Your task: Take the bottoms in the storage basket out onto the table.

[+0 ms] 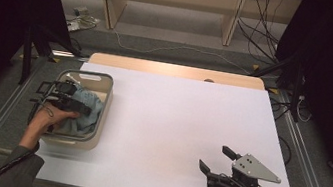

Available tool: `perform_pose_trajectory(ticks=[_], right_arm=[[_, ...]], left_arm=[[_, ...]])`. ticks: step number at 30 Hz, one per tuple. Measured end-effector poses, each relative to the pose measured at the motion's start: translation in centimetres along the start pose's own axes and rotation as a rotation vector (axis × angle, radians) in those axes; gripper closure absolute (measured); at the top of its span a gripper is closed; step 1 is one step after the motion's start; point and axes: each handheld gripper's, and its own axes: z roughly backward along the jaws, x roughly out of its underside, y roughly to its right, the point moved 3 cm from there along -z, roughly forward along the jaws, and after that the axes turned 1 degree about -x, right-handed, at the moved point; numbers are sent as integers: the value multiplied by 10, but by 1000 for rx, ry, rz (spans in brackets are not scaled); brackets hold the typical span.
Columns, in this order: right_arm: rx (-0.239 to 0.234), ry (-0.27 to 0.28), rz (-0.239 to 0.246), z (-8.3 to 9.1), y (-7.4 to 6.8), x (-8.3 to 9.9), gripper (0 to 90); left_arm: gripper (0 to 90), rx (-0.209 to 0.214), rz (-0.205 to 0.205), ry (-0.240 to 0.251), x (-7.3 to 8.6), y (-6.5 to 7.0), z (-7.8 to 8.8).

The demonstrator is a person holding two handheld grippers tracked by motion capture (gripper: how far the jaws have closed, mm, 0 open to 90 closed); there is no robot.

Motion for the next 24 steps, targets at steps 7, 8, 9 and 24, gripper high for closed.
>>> perform_pose_trajectory(ticks=[7,8,9,24], right_arm=[[-1,-3,-5,-1,0,0,166],[-2,-1,-3,-1,0,0,166],[-1,-1,-2,-1,0,0,167],[3,-5,4,-1,0,0,170]], left_arm=[[0,21,-17,-46,3,0,-7],[0,25,-14,-45,3,0,-8],[0,26,-12,-45,3,0,-8],[138,69,-24,12,4,-6,-5]])
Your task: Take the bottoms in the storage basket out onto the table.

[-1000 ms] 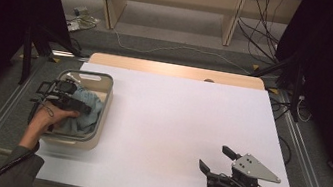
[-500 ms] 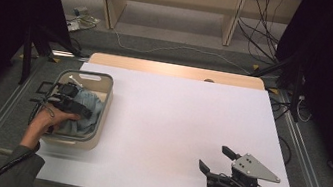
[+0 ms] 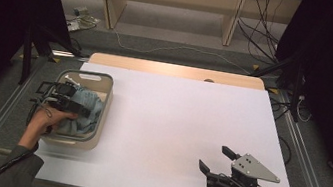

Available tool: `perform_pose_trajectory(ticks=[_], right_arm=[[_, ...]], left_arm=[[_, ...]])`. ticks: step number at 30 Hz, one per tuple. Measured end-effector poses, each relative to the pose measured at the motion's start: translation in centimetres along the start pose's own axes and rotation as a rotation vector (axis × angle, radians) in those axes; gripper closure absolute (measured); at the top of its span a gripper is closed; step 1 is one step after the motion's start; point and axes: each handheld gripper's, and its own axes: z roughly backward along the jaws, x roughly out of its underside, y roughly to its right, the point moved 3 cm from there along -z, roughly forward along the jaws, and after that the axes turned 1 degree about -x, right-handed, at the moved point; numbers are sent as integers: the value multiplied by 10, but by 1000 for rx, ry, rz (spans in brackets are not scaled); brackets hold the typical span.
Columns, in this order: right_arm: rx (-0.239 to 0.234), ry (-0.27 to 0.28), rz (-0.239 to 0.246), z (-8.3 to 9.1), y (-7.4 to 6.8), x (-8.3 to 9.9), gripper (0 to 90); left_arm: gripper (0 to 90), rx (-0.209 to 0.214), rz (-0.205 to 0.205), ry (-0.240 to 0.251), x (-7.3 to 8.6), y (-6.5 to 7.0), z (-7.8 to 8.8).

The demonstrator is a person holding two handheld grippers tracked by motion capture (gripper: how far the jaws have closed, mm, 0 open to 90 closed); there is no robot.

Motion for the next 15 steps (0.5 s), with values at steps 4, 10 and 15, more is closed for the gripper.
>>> perform_pose_trajectory(ticks=[4,10,15], right_arm=[[0,0,0,0,0,0,171],[0,1,1,0,0,0,171],[2,-2,-2,1,1,0,172]], left_arm=[[189,5,-14,10,0,0,3],[273,29,6,41,1,-3,8],[320,35,27,63,-1,-4,13]])
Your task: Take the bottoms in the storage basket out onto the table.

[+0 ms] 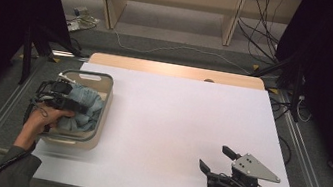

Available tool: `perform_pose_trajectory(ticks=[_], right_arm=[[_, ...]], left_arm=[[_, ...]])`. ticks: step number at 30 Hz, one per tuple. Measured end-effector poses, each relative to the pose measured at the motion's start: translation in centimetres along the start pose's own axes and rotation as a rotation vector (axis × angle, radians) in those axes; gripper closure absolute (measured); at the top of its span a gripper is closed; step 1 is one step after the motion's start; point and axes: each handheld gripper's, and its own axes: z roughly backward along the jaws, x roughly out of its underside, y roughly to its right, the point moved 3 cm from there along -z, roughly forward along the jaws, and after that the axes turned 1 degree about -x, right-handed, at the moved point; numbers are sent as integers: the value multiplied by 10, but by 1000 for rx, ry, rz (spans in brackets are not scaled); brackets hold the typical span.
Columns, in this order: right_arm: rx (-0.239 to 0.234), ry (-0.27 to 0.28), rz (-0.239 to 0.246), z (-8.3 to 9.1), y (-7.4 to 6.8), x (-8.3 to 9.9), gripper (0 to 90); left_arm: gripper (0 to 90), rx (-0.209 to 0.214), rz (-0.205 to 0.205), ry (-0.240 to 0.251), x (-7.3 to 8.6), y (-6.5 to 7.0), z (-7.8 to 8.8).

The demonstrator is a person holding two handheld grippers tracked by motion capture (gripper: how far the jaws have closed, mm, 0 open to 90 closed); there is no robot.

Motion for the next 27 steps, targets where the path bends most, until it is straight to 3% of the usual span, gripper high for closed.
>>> perform_pose_trajectory(ticks=[5,21,27], right_arm=[[3,0,-1,0,0,0,172],[3,3,-2,-1,1,0,173],[2,3,0,0,1,0,174]], left_arm=[[334,52,65,37,-3,-4,6],[338,95,95,75,-4,-9,14],[338,133,121,95,-5,-11,18]])
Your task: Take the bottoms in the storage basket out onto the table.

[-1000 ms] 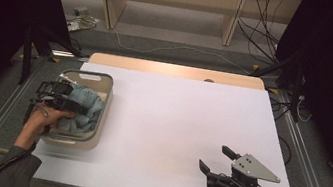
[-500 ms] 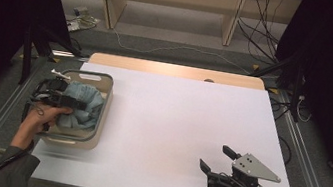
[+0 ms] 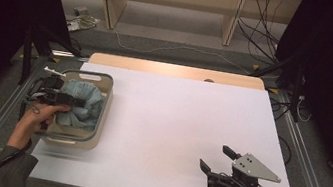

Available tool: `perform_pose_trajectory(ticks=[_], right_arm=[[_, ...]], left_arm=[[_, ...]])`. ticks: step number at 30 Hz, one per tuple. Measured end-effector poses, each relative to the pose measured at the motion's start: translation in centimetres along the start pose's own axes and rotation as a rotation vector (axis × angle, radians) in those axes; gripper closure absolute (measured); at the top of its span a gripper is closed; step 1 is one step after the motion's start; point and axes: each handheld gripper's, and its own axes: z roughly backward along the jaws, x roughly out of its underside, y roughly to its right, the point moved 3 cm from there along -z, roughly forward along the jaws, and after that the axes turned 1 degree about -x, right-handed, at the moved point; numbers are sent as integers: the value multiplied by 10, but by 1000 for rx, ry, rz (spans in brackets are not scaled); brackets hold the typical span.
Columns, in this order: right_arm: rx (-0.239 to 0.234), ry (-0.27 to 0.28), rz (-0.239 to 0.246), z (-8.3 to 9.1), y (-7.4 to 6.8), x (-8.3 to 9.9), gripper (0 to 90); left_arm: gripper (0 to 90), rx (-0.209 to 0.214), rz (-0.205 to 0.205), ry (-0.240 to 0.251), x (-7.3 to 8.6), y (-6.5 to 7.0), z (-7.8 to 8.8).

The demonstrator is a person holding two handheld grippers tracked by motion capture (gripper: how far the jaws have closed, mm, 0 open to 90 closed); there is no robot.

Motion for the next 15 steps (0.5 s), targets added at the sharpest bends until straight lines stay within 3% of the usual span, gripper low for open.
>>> perform_pose_trajectory(ticks=[15], right_arm=[[0,-1,0,0,0,0,176]], left_arm=[[339,61,24,78,-9,4,22]])
